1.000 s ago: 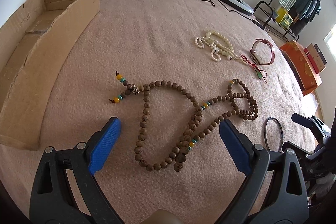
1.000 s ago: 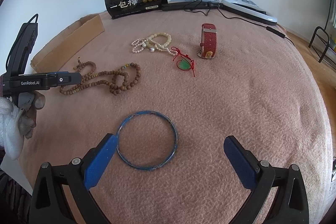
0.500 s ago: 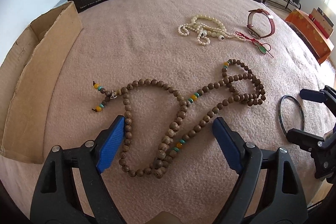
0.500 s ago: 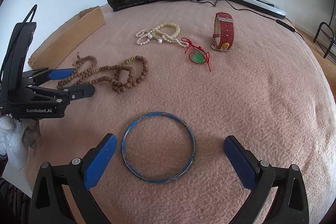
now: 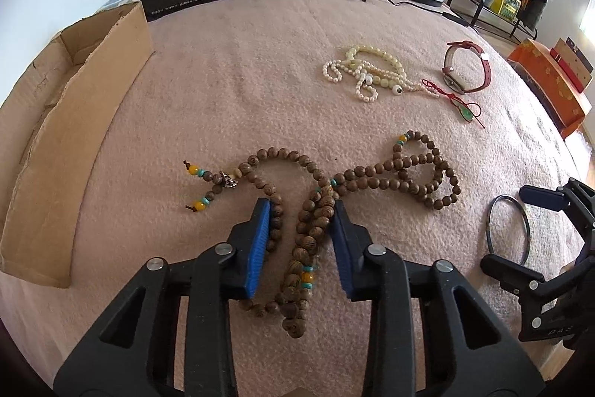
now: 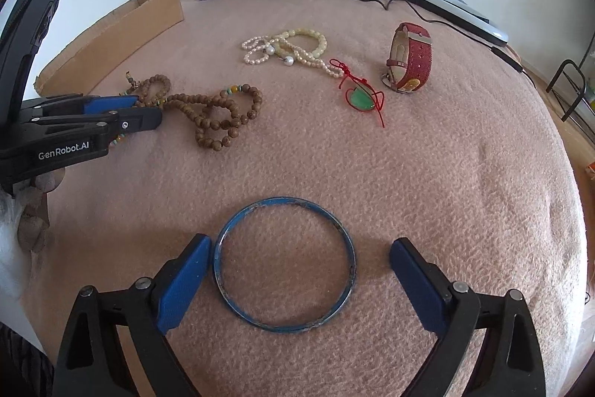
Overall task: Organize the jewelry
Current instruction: 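Close the left gripper on the bead strand while the right gripper grasps the dark bangle, then lift the bead strand and bangle and carry both over the cardboard box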
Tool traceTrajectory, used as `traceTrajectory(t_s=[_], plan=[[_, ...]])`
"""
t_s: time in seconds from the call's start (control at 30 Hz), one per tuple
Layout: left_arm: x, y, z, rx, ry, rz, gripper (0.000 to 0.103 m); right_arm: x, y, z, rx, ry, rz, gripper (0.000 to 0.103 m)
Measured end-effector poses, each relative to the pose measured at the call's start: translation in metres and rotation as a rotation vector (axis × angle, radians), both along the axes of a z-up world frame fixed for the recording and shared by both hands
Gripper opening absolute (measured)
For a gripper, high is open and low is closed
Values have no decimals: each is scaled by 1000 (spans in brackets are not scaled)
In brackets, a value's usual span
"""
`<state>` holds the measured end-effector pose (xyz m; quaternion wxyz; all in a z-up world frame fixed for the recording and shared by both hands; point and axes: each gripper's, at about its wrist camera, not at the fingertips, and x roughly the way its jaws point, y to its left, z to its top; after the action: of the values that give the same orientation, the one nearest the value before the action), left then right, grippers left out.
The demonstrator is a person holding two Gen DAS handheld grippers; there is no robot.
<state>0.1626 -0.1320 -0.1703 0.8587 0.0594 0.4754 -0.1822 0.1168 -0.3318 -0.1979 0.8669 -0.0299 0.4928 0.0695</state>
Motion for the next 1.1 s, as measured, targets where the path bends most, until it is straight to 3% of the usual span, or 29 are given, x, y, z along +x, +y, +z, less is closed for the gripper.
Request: traceTrajectory(t_s=[0.03, 0.1, 0.2, 0.27, 0.4, 0.47, 1.1], plan=[[0, 2, 0, -10, 3, 6, 21, -1, -1, 1, 6, -1, 0, 81], [1, 7, 1, -38, 13, 17, 19, -2, -2, 4, 12, -3, -2, 75], [-1, 11, 3, -65, 21, 24, 18, -3, -4, 5, 26, -4, -9, 74], [-4, 12, 6, -66, 14, 20, 10, -4, -6, 6, 37, -9, -18, 74], [-9, 15, 14, -78, -5, 19, 11, -8, -9, 11, 56, -20, -30, 74], [-11, 17, 18, -80, -14, 22, 4, -11, -9, 15, 54, -28, -33, 74], [-27, 40, 95, -196, -129, 50, 4, -22, -19, 67, 67, -131, -56, 74]])
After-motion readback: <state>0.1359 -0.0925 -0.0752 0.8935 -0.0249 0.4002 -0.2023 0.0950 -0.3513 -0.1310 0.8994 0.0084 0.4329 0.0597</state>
